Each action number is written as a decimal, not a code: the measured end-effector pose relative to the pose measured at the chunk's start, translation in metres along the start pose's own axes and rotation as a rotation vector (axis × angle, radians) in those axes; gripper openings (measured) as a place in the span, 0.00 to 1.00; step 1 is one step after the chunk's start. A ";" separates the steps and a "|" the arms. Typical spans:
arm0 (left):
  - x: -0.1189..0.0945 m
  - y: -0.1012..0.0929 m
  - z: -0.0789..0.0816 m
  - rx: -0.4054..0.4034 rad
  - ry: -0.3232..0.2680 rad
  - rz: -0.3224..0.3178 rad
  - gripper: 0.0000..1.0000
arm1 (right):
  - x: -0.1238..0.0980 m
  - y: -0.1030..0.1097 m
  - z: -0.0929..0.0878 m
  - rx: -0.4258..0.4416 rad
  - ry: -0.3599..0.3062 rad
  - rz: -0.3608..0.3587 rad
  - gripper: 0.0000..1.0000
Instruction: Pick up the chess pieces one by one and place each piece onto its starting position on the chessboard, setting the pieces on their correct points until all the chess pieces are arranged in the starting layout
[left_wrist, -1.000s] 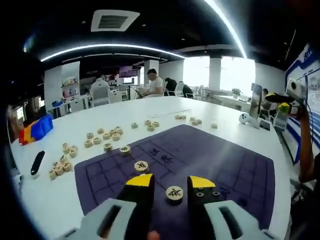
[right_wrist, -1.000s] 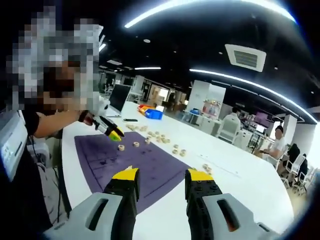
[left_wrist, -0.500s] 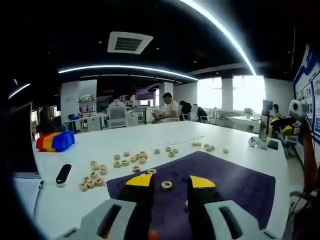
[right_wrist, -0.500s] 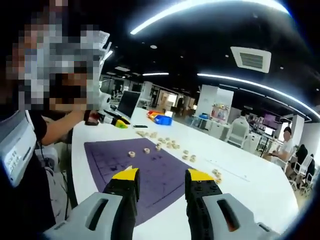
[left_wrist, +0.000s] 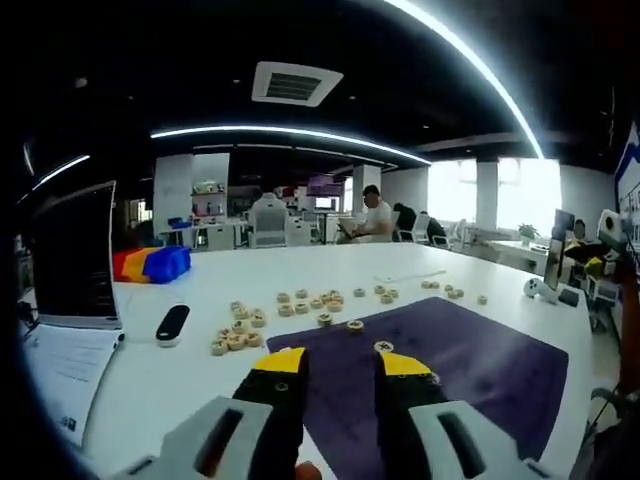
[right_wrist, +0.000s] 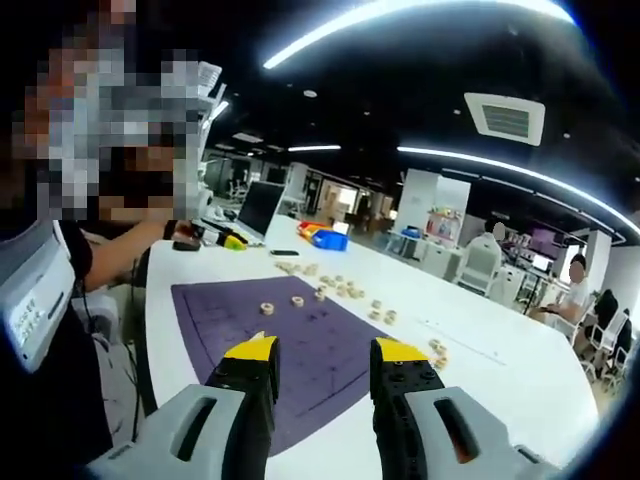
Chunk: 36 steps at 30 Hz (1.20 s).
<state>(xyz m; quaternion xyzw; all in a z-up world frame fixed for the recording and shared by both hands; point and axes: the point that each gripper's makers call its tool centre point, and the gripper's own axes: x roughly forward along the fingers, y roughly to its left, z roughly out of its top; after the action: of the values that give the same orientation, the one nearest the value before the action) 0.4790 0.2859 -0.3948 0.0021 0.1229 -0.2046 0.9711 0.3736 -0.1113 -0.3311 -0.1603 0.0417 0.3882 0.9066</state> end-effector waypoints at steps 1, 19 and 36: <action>0.000 0.002 0.000 -0.003 -0.001 0.005 0.28 | 0.000 0.001 0.000 -0.001 0.001 0.001 0.37; 0.014 0.024 -0.014 -0.008 0.052 0.068 0.28 | 0.003 0.005 -0.004 -0.004 0.007 0.004 0.37; 0.017 0.008 -0.005 0.012 0.039 0.032 0.28 | -0.001 -0.007 -0.001 0.000 0.006 -0.003 0.37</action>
<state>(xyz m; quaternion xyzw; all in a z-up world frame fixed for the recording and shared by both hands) 0.4960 0.2869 -0.4040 0.0140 0.1407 -0.1895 0.9716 0.3775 -0.1170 -0.3297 -0.1616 0.0444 0.3863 0.9070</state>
